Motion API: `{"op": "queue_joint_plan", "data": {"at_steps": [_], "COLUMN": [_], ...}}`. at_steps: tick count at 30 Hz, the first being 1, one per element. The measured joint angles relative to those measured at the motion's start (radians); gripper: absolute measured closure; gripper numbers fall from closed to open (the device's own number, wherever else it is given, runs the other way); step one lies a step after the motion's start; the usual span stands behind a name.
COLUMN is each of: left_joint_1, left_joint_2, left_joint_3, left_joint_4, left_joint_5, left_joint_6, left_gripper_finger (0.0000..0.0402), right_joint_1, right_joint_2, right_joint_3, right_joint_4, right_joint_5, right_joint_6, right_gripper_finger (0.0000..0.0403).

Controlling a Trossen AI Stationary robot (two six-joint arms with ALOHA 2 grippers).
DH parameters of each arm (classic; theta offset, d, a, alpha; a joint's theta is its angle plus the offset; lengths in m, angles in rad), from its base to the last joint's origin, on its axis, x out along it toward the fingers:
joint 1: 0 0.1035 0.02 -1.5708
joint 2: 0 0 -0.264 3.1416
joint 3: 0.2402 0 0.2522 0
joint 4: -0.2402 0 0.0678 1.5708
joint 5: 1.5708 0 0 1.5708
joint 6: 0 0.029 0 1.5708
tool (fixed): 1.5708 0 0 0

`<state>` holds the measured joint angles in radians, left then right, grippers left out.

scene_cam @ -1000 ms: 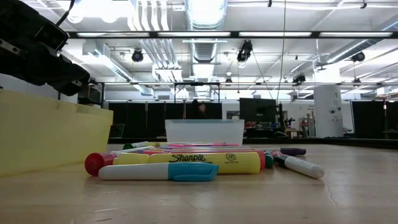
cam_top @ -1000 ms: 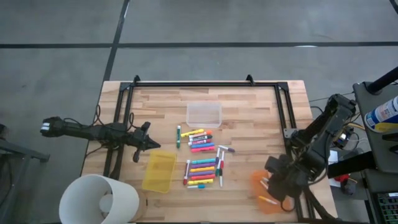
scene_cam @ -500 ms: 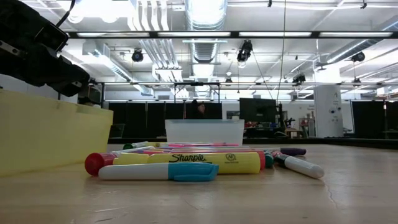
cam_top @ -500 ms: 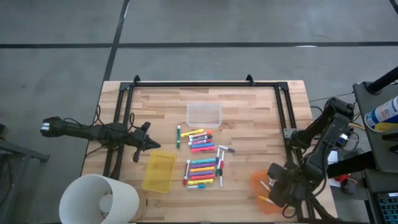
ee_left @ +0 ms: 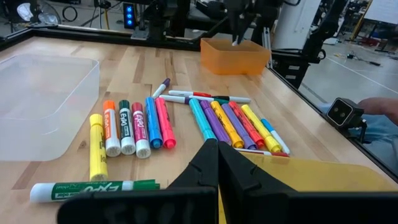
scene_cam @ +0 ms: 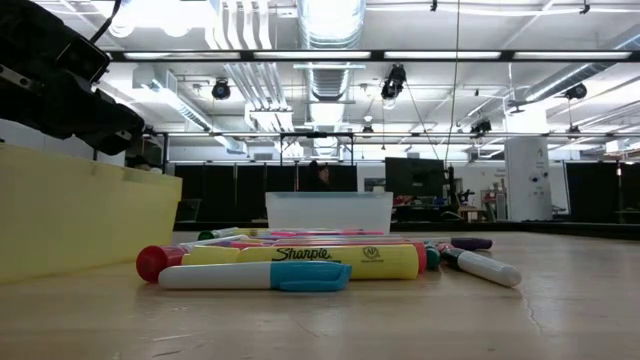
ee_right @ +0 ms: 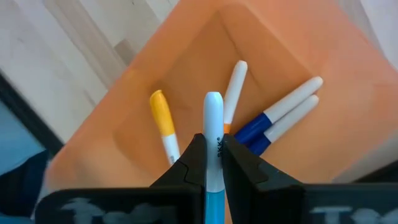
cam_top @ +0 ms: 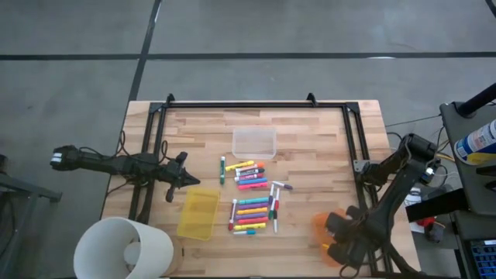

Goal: Pick & Place Markers
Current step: Put the top small blue highlighter pen into the orange bin

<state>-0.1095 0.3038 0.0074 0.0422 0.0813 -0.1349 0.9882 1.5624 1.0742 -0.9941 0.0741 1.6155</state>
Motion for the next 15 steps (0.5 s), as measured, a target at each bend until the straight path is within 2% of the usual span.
{"op": "queue_joint_plan", "data": {"at_steps": [7, 15], "left_joint_1": [0.0, 0.0], "left_joint_2": [0.0, 0.0], "left_joint_3": [0.0, 0.0], "left_joint_4": [0.0, 0.0], "left_joint_5": [0.0, 0.0], "left_joint_6": [0.0, 0.0], "left_gripper_finger": [0.0401, 0.0401], "right_joint_1": [0.0, -0.009], "right_joint_2": [0.058, 0.068], "right_joint_3": [0.0, -0.001], "right_joint_4": [0.004, -0.007], "right_joint_5": [-0.008, -0.032], "right_joint_6": [-0.019, -0.022], "right_gripper_finger": [0.0369, 0.0366]}}
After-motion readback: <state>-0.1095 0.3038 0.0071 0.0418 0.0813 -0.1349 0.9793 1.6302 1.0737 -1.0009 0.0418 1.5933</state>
